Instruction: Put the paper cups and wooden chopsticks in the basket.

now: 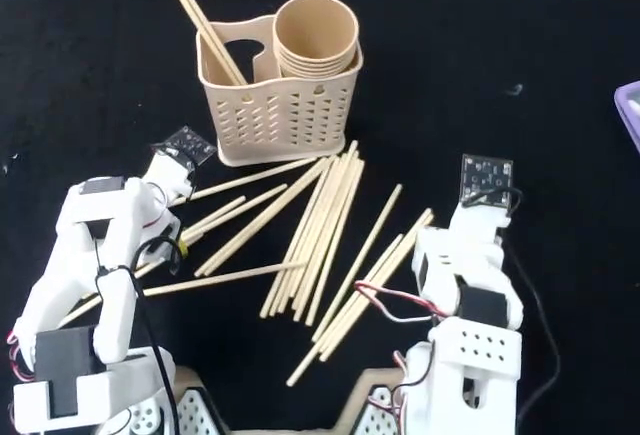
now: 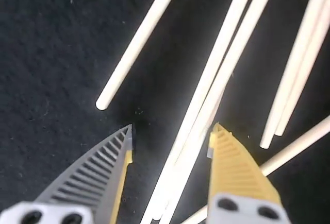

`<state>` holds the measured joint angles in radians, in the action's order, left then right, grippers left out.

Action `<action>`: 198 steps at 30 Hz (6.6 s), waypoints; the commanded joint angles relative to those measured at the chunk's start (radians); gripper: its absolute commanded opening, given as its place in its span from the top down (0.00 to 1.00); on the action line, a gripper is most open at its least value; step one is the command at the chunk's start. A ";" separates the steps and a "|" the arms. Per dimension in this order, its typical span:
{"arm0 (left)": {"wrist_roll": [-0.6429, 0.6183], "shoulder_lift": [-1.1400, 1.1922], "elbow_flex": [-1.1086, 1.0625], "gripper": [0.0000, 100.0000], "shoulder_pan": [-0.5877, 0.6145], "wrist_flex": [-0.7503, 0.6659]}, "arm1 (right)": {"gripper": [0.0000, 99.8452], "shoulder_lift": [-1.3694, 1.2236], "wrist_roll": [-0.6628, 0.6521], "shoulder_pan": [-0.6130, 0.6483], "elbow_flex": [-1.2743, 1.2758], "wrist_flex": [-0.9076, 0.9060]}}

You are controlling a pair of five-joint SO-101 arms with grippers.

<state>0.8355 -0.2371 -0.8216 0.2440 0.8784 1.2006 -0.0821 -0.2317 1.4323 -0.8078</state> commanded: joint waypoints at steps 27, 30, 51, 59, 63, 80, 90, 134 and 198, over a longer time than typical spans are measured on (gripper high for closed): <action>0.028 -0.005 0.266 0.97 -0.131 0.442 | 0.82 0.019 0.006 -0.005 -0.005 0.021; 0.026 -0.003 0.226 0.97 -0.099 0.325 | 0.82 0.019 0.006 -0.005 -0.005 0.021; 0.026 -0.003 0.056 0.81 -0.027 0.133 | 0.82 0.019 0.006 -0.005 -0.005 0.021; 0.021 0.032 0.030 0.81 -0.027 0.087 | 0.82 0.019 0.006 -0.008 -0.005 0.021; 0.021 0.094 -0.022 0.81 0.004 -0.020 | 0.82 0.019 0.006 -0.008 -0.005 0.021; 0.021 0.063 -0.007 0.97 0.007 0.044 | 0.82 0.019 0.006 -0.005 -0.005 0.021; 0.020 -0.253 0.022 0.97 -0.094 0.373 | 0.82 0.019 0.006 -0.005 -0.005 0.021; -0.761 -0.881 0.179 0.97 -0.343 -0.255 | 0.82 0.019 0.006 -0.005 -0.005 0.021; -0.222 -0.189 -0.213 0.96 -0.309 0.061 | 0.82 0.019 0.006 -0.005 -0.004 0.021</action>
<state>0.6099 -0.4104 -1.0472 -0.0736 0.9337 1.2006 -0.0821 -0.2317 1.4323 -0.8063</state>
